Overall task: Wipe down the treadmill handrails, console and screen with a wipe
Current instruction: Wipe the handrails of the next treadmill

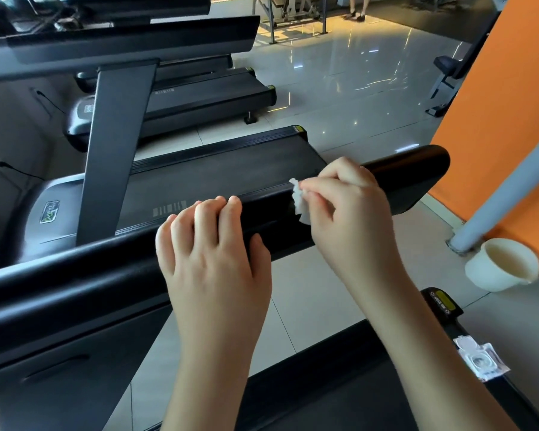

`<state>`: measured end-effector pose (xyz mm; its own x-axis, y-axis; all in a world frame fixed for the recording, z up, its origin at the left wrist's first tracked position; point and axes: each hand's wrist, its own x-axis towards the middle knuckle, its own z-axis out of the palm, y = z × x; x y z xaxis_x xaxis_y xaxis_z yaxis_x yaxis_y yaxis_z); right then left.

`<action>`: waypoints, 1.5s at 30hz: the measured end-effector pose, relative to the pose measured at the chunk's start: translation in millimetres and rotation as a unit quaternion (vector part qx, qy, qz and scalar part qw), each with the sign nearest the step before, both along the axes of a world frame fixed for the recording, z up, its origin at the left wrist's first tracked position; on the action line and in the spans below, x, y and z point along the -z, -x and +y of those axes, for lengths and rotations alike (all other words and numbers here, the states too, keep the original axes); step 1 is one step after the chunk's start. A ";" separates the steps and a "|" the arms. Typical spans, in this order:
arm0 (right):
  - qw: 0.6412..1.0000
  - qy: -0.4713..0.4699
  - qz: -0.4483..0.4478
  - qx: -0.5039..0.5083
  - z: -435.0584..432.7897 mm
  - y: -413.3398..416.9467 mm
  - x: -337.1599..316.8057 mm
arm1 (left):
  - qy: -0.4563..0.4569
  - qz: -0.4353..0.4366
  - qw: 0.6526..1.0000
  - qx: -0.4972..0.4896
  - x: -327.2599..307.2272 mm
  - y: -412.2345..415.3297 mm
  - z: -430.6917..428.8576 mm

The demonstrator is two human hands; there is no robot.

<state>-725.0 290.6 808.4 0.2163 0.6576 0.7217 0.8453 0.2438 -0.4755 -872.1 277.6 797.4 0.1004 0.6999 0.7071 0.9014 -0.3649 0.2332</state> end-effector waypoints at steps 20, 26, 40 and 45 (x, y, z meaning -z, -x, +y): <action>0.996 -0.035 0.017 0.084 -24.2 0.0 28.9 | 0.014 0.022 0.999 0.023 -4.7 -19.8 6.7; 0.983 -0.070 0.124 0.119 -27.3 1.1 49.1 | 0.016 0.013 1.000 0.021 -3.0 -20.6 6.8; 0.980 -0.114 0.139 0.085 -24.1 -1.1 57.2 | 0.002 0.002 1.000 0.018 -0.2 -21.7 7.6; 0.970 -0.115 0.171 0.128 -4.0 -24.3 27.8 | 0.003 0.003 1.000 0.017 0.3 -21.7 7.8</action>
<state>-700.8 286.6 780.6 0.6033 0.3811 0.7005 0.6949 0.1798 -0.6963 -850.4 285.5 797.1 0.1281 0.7006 0.7020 0.8897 -0.3940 0.2308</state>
